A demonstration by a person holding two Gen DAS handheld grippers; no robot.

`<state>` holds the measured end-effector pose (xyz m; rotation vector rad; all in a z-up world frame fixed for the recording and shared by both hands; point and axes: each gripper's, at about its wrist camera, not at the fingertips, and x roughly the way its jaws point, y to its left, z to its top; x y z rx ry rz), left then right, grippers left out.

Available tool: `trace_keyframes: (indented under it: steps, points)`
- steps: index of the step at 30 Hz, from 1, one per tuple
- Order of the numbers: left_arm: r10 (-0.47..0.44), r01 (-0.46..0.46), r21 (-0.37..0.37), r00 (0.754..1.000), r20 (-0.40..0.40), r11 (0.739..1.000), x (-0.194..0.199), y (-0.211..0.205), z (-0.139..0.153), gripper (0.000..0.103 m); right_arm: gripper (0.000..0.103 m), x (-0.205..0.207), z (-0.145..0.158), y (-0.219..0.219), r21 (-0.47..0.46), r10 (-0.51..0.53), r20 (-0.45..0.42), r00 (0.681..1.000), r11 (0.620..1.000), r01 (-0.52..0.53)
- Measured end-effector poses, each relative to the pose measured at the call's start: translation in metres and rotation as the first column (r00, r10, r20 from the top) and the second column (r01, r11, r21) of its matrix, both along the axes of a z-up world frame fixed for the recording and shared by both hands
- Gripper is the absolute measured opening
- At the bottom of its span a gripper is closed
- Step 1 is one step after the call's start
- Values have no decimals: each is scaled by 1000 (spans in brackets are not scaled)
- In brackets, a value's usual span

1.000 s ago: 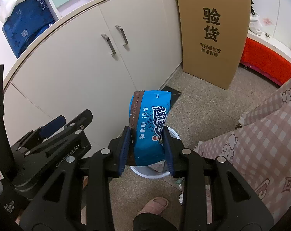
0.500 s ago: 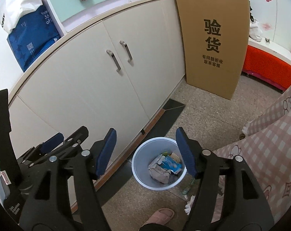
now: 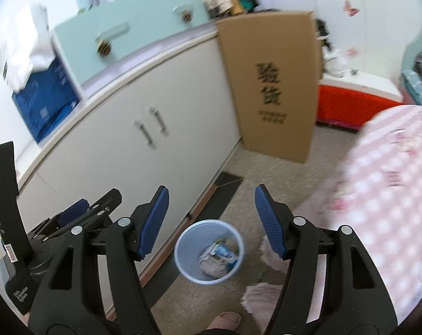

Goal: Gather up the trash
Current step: 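Move both open tools back over the table, then grasp the green-white medicine box with the right tool while the left tool grasps a white box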

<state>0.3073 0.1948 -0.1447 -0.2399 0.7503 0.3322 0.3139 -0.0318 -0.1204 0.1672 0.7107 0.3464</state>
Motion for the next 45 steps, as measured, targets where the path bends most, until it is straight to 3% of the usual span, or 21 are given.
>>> trace_keyframes:
  steps: [9, 15, 18, 22, 23, 29, 31, 35, 38, 41, 45]
  points:
    - [-207, 207, 13, 977, 56, 978, 3, -124, 46, 70, 66, -38, 37, -143, 42, -225, 75, 972, 974, 222]
    - [-378, 377, 29, 924, 57, 926, 13, -230, 63, 71, 66, -61, 44, -247, 73, -387, 76, 919, 921, 382]
    - [-464, 464, 17, 884, 50, 886, 20, -284, 67, 71, 66, -69, 45, -295, 81, -459, 67, 886, 887, 454]
    - [-592, 592, 6, 805, 31, 806, 32, -355, 68, 71, 66, -68, 40, -346, 70, -524, 42, 851, 851, 521]
    - [-625, 625, -2, 781, 19, 781, 38, -376, 66, 71, 66, -67, 39, -354, 67, -530, 36, 847, 847, 527]
    - [-716, 716, -8, 698, -21, 698, 69, -459, 51, 71, 66, -39, 15, -408, 79, -562, -43, 826, 823, 563]
    - [-730, 730, -26, 683, -24, 683, 83, -475, 44, 71, 66, -27, 5, -416, 86, -559, -70, 826, 822, 563]
    - [-733, 729, -89, 680, -23, 679, 114, -497, 26, 71, 63, -3, -9, -430, 90, -556, -99, 825, 821, 564]
    - [-731, 727, -95, 683, 4, 680, 128, -508, 22, 71, 62, 9, -15, -439, 102, -553, -116, 825, 820, 564]
    - [-749, 742, -150, 662, 13, 653, 145, -516, 15, 70, 61, 17, -18, -444, 95, -554, -123, 823, 819, 566]
    - [-753, 744, -209, 656, 44, 635, 157, -523, 7, 70, 56, 26, -23, -445, 90, -544, -132, 828, 826, 557]
